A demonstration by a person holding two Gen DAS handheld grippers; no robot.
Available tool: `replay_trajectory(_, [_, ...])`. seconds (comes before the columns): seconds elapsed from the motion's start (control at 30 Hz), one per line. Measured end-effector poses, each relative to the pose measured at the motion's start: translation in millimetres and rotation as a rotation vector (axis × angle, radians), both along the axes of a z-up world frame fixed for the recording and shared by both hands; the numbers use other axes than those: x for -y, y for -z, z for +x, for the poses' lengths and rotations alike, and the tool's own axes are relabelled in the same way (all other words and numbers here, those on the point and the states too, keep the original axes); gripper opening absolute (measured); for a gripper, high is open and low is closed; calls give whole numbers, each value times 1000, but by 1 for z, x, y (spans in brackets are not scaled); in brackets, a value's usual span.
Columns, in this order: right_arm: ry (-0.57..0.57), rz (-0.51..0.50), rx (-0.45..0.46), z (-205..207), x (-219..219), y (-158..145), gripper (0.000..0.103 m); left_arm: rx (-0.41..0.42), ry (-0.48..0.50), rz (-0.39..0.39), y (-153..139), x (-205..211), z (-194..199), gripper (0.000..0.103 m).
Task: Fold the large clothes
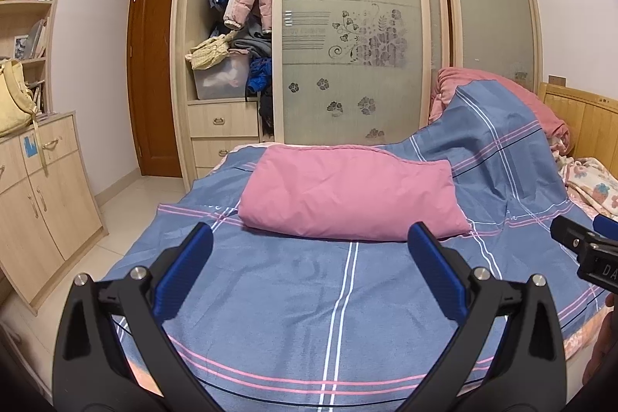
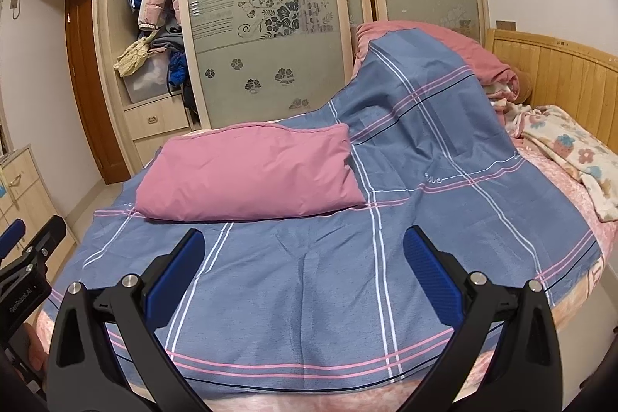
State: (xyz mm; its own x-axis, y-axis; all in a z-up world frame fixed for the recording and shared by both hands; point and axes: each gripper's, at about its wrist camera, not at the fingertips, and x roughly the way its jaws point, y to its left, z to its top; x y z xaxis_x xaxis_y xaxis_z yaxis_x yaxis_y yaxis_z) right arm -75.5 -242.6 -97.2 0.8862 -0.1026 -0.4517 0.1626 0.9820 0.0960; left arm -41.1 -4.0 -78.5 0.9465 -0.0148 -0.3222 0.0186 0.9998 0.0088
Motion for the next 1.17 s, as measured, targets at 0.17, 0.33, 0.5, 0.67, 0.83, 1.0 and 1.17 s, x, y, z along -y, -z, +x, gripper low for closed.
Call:
replay_trajectory(0.17, [-13, -9, 3, -1, -1, 0, 102, -8, 18, -32, 0, -2, 1, 101])
replay_trajectory(0.33, [-13, -12, -3, -1, -2, 1, 102, -17, 6, -18, 3, -2, 2, 101])
replay_trajectory(0.5, [-19, -13, -8, 2, -4, 2, 102, -17, 16, -31, 3, -4, 3, 101])
replay_trajectory(0.67, [-27, 5, -16, 3, -2, 4, 102, -28, 22, -29, 6, -3, 6, 101])
replay_trajectory(0.83, [-26, 3, -16, 5, 0, 5, 102, -37, 36, -28, 9, -1, 8, 101])
replay_trajectory(1.0, [-17, 14, -21, 5, 2, 6, 102, -22, 27, 1, 10, 5, 7, 101])
replay_trajectory(1.17, [-11, 18, -34, 7, 6, 10, 102, -20, 30, -20, 10, 4, 8, 101])
